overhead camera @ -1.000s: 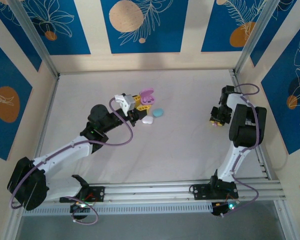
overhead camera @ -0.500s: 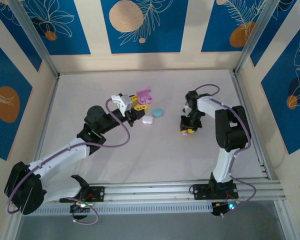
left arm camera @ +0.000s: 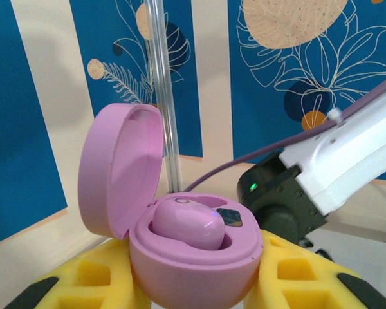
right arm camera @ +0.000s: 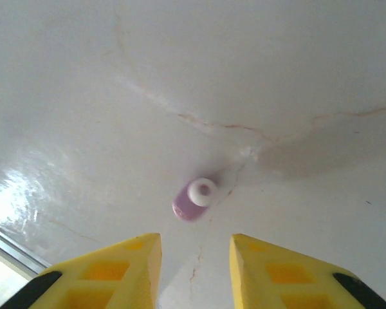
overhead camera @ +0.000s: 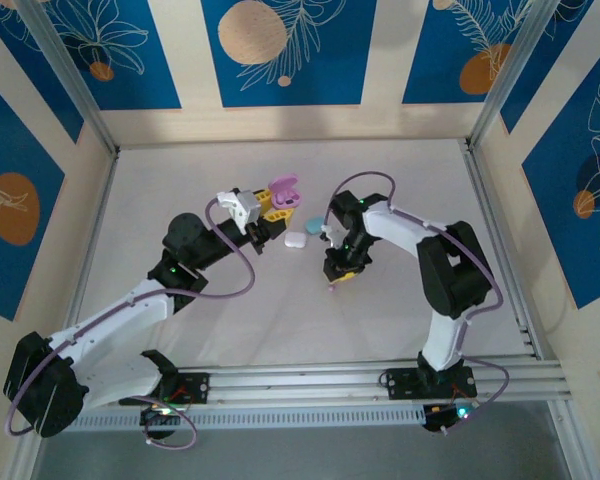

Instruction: Insert wireless bluetooth earbuds into charging case

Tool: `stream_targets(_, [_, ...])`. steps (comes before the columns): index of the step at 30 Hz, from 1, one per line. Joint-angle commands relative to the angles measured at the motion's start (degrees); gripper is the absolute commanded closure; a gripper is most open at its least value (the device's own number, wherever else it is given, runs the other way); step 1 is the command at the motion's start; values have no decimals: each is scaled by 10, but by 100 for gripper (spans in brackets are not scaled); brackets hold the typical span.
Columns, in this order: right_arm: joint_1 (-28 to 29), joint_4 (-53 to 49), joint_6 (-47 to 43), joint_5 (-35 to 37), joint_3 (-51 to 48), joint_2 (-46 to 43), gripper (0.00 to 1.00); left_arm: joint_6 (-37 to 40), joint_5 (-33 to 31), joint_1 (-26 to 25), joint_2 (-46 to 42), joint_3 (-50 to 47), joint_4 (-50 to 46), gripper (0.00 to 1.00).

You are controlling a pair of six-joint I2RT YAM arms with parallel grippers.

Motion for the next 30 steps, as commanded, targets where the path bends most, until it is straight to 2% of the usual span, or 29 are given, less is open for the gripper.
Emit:
stream_targets(1, [-26,11,51,7,-19,-52,64,8,-7,-6,-10,-3,6,71])
stream_targets(5, [-47,24,84,-17,-38,-64,60,8,-6,-7,-6,-1,10,71])
stream_targets(9, [-27,39,87,-49,-41,-52,58,6,-6,-7,-5,1,12,71])
stream_targets(17, [17,48,127,-27,-21,2,58,6,-10,-6,-10,2,6,71])
stream_targets(30, [64,36,91,-15,32,77,60,7,-13,-7,-8,3,4,70])
